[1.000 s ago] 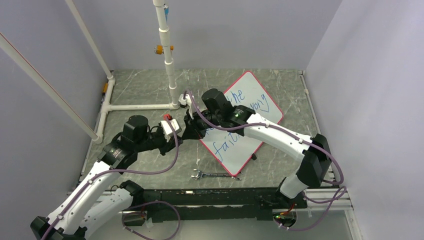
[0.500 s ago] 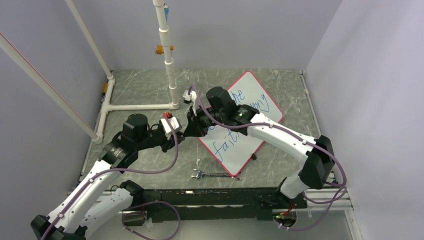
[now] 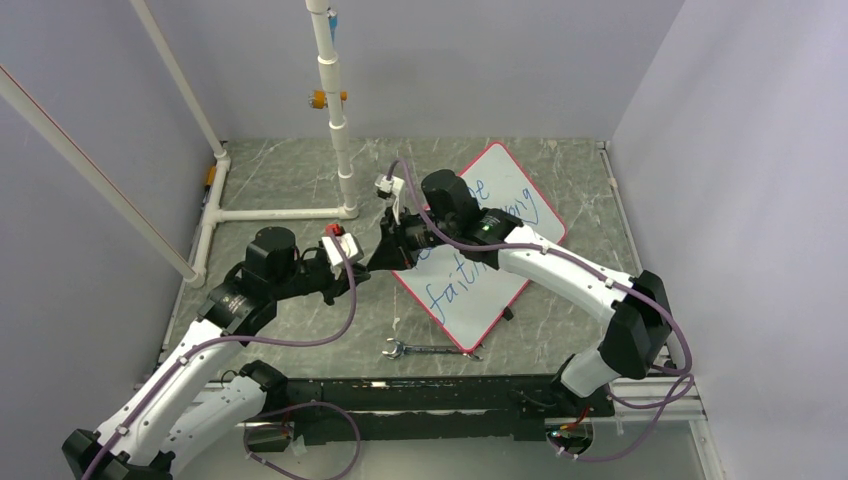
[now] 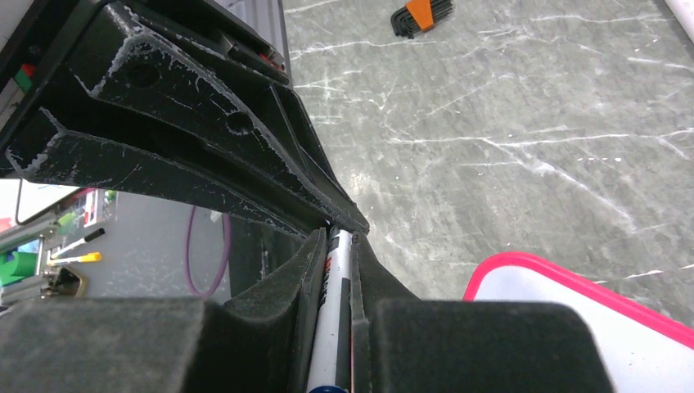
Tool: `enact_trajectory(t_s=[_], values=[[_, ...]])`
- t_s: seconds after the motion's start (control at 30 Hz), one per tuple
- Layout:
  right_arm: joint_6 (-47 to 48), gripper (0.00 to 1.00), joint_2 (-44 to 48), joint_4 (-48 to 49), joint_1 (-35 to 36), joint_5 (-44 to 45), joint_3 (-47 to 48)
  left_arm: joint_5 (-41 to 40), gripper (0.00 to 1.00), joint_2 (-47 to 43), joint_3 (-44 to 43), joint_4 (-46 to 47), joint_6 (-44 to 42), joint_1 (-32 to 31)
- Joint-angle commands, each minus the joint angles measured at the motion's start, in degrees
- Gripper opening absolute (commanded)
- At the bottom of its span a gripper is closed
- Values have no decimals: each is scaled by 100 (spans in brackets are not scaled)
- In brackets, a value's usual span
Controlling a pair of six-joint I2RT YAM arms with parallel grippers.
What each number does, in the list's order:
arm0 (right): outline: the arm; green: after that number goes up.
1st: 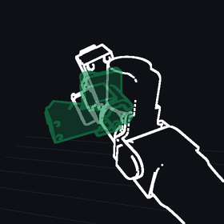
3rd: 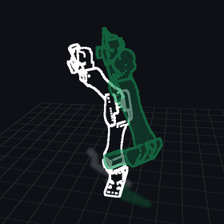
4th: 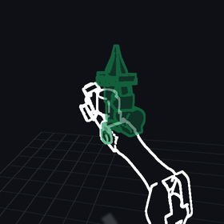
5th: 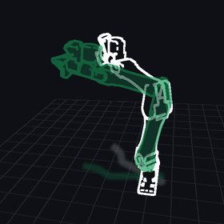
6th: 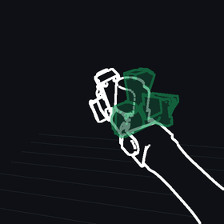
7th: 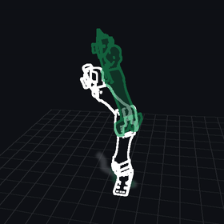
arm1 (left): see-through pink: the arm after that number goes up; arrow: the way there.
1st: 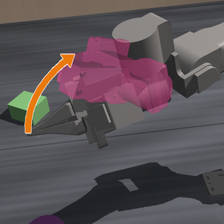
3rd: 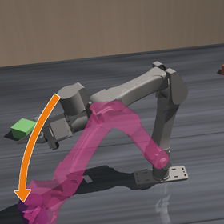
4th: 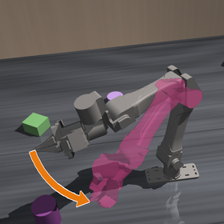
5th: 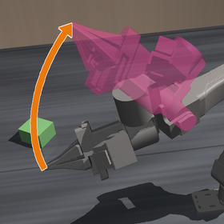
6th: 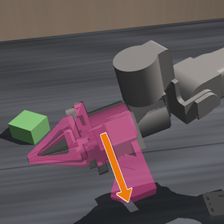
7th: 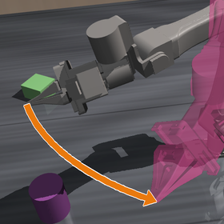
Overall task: Write a sentence on the whiteboard
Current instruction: Close the whiteboard marker at the center of the board, then place the whiteboard marker at the center of the board.
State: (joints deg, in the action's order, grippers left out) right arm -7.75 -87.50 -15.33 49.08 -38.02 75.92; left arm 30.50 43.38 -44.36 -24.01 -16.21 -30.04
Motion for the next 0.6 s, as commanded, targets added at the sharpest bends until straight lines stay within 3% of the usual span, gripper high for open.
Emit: enact_trajectory(t_s=[0.0,0.1,0.13,0.2,0.37,0.43,0.47,0.57], values=[[-315,0,192,533,5,-413,-64,200,7,38,-220,286,74,0],[-375,1,164,502,5,-345,-37,216,0,32,-230,288,121,-2],[-384,8,170,464,6,-279,-15,200,0,34,-241,282,124,4],[-393,32,195,382,6,-125,42,128,0,24,-256,258,144,1],[-399,72,340,94,-15,513,233,-58,0,-67,-262,262,223,1],[-428,94,433,5,-36,780,288,-175,0,-121,-258,274,316,4],[-448,99,487,-29,-59,940,299,-244,0,-133,-253,275,337,0],[-522,100,711,-168,-93,1770,311,-455,0,-162,-253,266,487,1]])
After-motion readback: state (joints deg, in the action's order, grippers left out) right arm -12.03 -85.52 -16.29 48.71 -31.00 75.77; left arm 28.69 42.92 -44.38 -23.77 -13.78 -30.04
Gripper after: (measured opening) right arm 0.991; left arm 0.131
